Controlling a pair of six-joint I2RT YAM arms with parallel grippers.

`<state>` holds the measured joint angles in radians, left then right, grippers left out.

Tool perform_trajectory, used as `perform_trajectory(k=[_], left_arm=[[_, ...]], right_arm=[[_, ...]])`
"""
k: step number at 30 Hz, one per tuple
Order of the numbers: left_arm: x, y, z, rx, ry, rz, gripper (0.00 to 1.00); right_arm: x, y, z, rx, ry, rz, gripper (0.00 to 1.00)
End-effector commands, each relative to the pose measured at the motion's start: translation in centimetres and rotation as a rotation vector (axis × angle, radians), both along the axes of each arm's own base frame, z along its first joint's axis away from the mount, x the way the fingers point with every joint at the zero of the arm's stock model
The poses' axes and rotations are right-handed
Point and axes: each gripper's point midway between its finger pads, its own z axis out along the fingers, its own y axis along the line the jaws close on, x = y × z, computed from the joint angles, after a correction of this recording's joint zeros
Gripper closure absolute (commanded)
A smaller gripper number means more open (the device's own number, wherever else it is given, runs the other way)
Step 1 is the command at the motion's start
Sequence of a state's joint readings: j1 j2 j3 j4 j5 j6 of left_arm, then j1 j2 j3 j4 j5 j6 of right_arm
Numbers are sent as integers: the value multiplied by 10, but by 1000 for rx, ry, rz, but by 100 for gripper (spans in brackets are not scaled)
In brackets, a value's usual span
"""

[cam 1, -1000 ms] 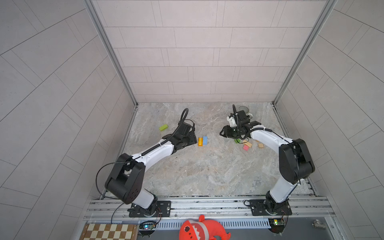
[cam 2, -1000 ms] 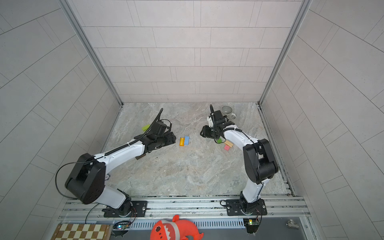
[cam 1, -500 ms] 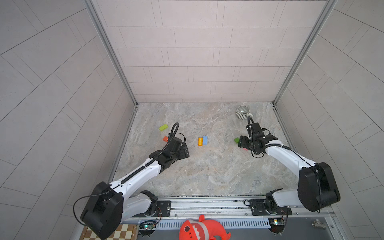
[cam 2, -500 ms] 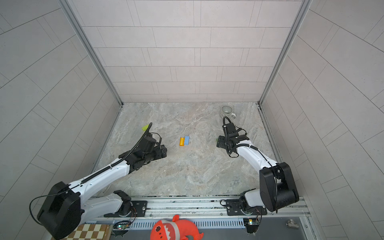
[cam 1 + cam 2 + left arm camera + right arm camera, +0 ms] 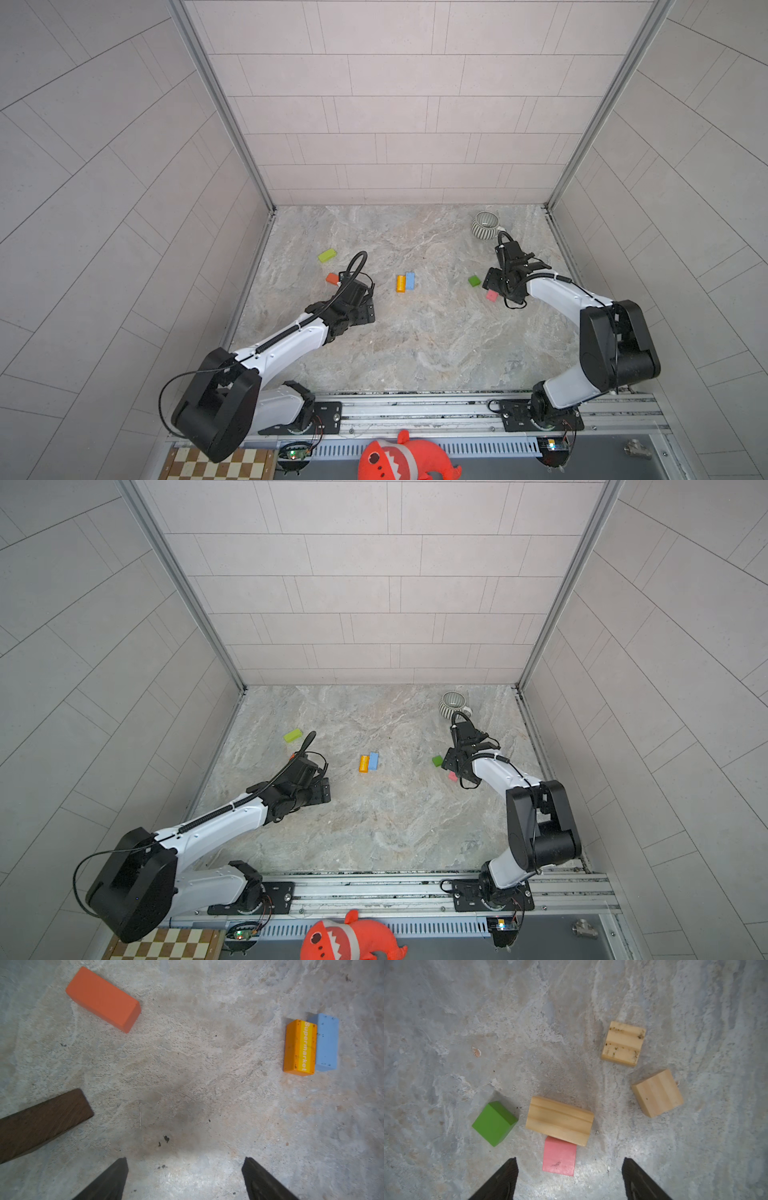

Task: Build the wood block tower
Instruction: 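Withdraw left gripper while right gripper moves back over the wooden blocks, then lower right gripper onto the long wooden block and close it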

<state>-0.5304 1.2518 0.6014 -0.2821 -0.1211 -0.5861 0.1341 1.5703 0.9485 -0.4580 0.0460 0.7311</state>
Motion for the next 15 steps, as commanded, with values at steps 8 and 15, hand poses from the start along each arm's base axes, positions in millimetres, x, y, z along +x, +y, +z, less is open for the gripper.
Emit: perform_trajectory(k=[8, 15], left_arm=[[-4, 3, -7, 31, 22, -16, 8], [-3, 1, -7, 30, 31, -20, 8]], right_arm=[[16, -7, -17, -24, 31, -64, 19], [23, -6, -24, -20, 37, -70, 20]])
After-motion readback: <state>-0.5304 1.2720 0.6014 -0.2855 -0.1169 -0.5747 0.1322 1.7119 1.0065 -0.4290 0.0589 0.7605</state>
